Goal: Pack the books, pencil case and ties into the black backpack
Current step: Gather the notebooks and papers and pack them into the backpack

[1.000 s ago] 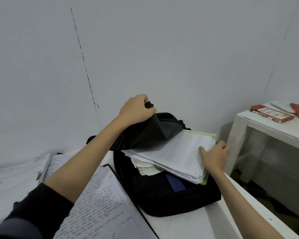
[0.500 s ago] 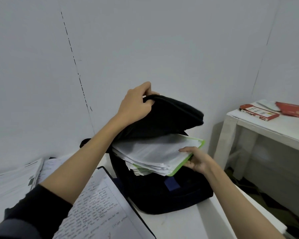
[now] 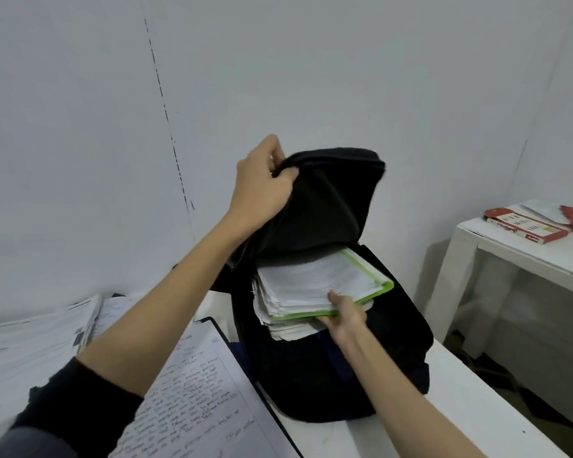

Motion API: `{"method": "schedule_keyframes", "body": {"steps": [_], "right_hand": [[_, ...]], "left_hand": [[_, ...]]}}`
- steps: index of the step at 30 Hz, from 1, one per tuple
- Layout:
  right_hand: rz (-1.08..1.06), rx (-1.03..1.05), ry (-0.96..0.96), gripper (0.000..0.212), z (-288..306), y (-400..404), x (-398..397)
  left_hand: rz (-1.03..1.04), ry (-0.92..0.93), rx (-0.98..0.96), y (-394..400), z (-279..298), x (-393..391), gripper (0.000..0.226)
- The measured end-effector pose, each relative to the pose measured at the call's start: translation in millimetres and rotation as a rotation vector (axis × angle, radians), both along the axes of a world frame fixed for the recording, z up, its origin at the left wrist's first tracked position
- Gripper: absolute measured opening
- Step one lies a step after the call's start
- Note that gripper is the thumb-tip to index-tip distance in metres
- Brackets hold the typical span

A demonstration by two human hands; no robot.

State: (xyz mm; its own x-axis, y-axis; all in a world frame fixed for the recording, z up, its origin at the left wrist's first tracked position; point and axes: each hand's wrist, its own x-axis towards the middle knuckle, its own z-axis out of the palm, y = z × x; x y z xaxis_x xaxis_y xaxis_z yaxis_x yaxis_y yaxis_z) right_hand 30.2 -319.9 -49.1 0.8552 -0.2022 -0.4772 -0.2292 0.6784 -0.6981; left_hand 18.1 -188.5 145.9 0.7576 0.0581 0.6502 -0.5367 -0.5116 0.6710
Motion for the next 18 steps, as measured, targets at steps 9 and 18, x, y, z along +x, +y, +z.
{"method": "schedule_keyframes", "body": {"steps": [9, 18], "right_hand": [[0.345, -0.385, -0.007, 0.035, 0, -9, -7], [0.046, -1.307, -0.144, 0.026, -8, -37, -3]], "left_hand": [[-0.011, 0.042, 0.004, 10, -4, 8, 0.029], [-0.003, 0.128, -0.036, 12, -23, 14, 0.027]]}}
